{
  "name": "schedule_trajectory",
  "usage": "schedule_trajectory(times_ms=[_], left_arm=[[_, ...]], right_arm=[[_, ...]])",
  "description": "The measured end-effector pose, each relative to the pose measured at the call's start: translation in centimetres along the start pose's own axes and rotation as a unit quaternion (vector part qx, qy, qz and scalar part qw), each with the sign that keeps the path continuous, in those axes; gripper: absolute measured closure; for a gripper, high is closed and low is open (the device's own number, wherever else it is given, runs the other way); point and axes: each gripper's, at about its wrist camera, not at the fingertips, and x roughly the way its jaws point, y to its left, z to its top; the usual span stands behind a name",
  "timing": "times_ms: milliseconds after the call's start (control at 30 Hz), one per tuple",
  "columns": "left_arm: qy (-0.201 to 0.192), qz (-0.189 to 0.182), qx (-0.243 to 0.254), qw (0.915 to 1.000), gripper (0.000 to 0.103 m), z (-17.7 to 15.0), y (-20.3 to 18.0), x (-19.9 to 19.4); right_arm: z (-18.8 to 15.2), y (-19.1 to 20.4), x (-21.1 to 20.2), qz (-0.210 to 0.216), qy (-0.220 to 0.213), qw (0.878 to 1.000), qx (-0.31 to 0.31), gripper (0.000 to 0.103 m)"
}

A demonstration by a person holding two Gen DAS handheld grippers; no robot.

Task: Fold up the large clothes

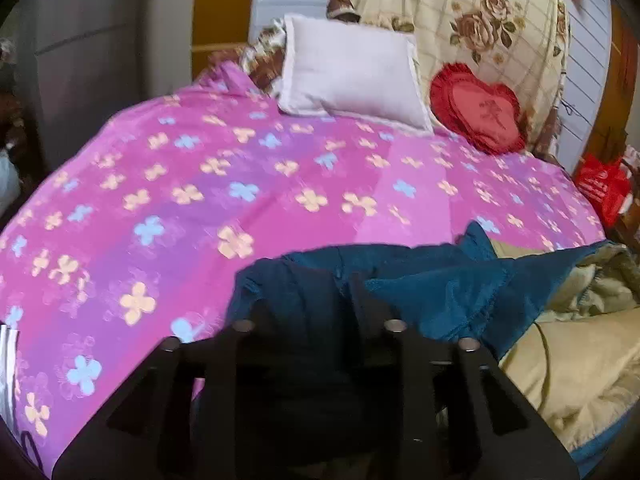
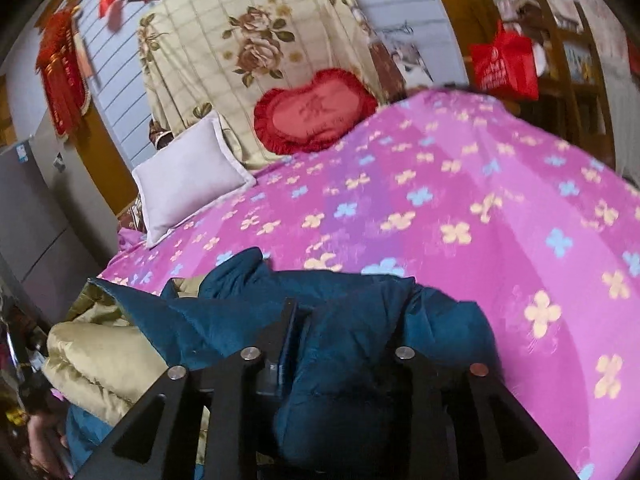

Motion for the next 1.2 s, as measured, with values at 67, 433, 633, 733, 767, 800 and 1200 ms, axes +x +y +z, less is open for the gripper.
schedule_trajectory(times_ms=[67, 433, 633, 733, 767, 800, 1200], left_arm=[[0.024, -0.031, -0.009, 0.9992, 0.06, 0.4, 0.7, 0.1], [-0.047, -0.029, -0.056, 0.9969, 0.028, 0.3, 5.8, -7.8], [-0.03, -0.041, -0.03, 0.9983, 0.028, -4.0, 4.4, -9.3], [-0.009, -0.05, 0.002, 0.9987, 0.028, -6.8, 2.5, -9.8], [-0.006, -0.051, 0.012, 0.9986, 0.028, -7.1, 1.9, -9.7], [-0.005, -0.052, 0.022, 0.9984, 0.028, -7.2, 1.2, -9.7], [0.007, -0.02, 0.05, 0.9985, 0.028, 2.6, -5.1, -1.0]], right_arm=[[0.0, -0.1, -0.6, 0.017, -0.001, 1.0, 0.013, 0.062], [-1.2, 2.7, -9.0, 0.044, -0.099, 0.994, -0.025, 0.025], [-3.4, 6.3, -8.8, 0.004, -0.063, 0.989, -0.134, 0.025], [-3.8, 6.8, -7.2, -0.019, -0.021, 0.991, -0.134, 0.025], [-4.2, 6.6, -6.8, -0.023, -0.009, 0.991, -0.132, 0.025], [-4.4, 6.6, -6.0, -0.022, 0.008, 0.992, -0.128, 0.025], [-0.6, 5.8, 2.0, -0.023, 0.111, 0.99, -0.082, 0.02]])
